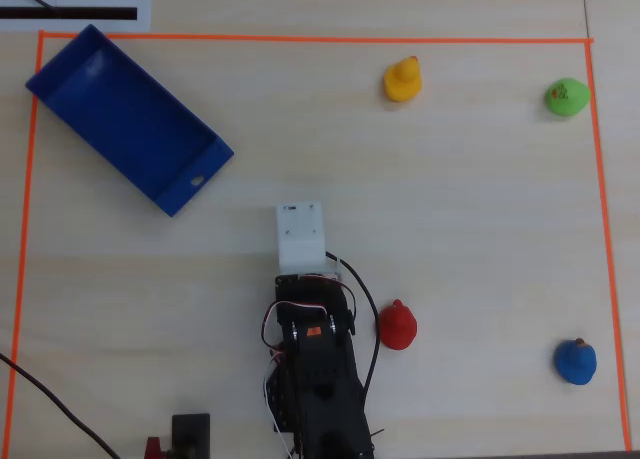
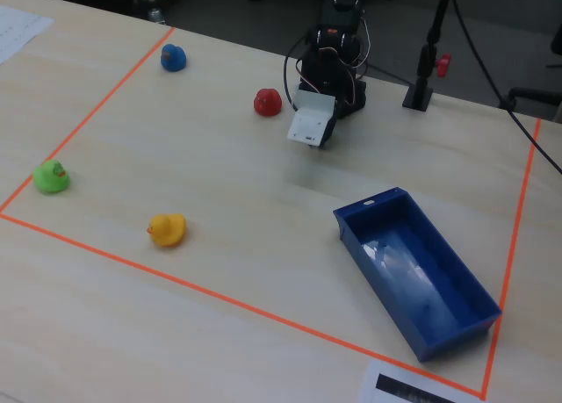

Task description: Grasp yellow duck and put it into box.

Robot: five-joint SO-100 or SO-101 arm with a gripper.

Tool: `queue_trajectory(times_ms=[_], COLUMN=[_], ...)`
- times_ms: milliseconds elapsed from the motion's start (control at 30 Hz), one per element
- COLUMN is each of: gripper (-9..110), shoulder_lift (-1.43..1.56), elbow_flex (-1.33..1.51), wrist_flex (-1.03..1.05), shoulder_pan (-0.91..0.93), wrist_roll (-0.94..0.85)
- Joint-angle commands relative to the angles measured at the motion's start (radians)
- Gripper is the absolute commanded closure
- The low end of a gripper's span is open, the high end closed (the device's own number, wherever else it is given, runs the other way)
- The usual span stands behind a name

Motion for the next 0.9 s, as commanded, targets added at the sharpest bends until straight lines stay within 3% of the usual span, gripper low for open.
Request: queue_trajectory(times_ms=[0, 767, 867], gripper=[98, 101, 101], shoulder_lift=[0.002, 0.002, -0.006], elbow_flex=[0.002, 0.002, 0.002], wrist_flex=[0.012, 0.011, -0.075], shoulder_pan=[0.006, 0.031, 0.057], wrist_roll=[0.005, -0.005, -0.135])
